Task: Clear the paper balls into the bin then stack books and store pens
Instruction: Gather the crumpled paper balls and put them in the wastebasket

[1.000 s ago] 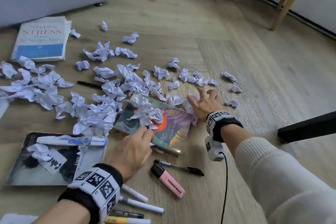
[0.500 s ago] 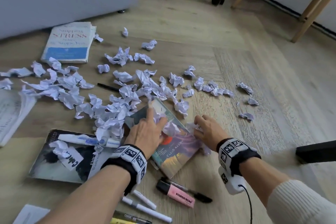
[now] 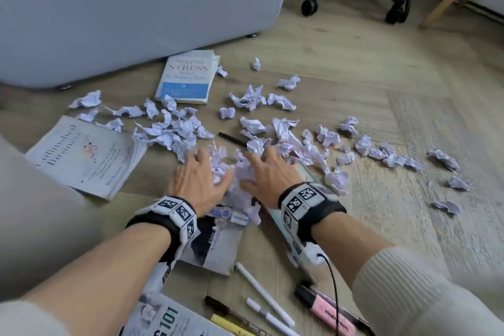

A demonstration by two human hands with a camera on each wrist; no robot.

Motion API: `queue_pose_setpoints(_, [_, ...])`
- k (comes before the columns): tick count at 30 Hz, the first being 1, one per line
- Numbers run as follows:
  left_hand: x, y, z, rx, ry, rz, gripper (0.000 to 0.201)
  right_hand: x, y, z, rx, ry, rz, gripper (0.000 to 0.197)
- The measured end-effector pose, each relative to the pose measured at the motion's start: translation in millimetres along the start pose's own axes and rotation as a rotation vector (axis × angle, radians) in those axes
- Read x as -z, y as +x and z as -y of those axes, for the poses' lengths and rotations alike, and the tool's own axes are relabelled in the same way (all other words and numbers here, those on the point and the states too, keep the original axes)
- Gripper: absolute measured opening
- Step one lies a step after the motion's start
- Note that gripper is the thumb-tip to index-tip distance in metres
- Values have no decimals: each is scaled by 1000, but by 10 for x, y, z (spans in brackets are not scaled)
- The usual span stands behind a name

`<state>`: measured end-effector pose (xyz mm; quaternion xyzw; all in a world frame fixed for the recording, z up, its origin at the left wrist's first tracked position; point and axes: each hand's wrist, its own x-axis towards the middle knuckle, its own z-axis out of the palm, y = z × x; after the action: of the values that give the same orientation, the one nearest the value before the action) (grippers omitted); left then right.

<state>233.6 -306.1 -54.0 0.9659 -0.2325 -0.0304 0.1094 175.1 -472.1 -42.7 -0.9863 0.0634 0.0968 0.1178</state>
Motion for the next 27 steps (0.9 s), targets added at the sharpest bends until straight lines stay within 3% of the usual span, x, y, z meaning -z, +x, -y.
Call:
queue_pose_setpoints(2, [-122, -45, 85, 42, 98, 83, 54, -180, -16, 203, 69, -160, 45, 63])
queue_pose_setpoints(7, [-185, -2, 52, -181, 152, 293, 32, -355, -65, 289, 90, -287, -9, 50])
queue_pose_setpoints(9, [-87, -18, 25, -207, 156, 330, 27, -344, -85, 293, 145, -273, 23, 43])
queue_pose_setpoints(12, [248, -24, 110, -176, 50, 197, 22, -272, -130, 288, 126, -132, 86, 29])
queue_pose_setpoints(15, [755, -62, 273, -131, -94, -1, 20, -111, -199, 233, -59, 89, -11, 7])
queue_pose_setpoints(20, [1580, -418, 329, -170, -165, -199, 23, 636, -361, 473, -145, 372, -198, 21])
queue_pose_setpoints(23, [2143, -680, 246, -219, -203, -330, 28, 1233, -467, 873, -77, 437, -324, 16])
queue_pose_setpoints(25, [2528, -826, 262, -224, -223, -409, 28, 1616, -550, 1232, -19, 462, -365, 36])
queue_pose_setpoints(27, [2855, -948, 388, -177, -192, -434, 33, 1927, -600, 1595, 84, 481, -374, 39])
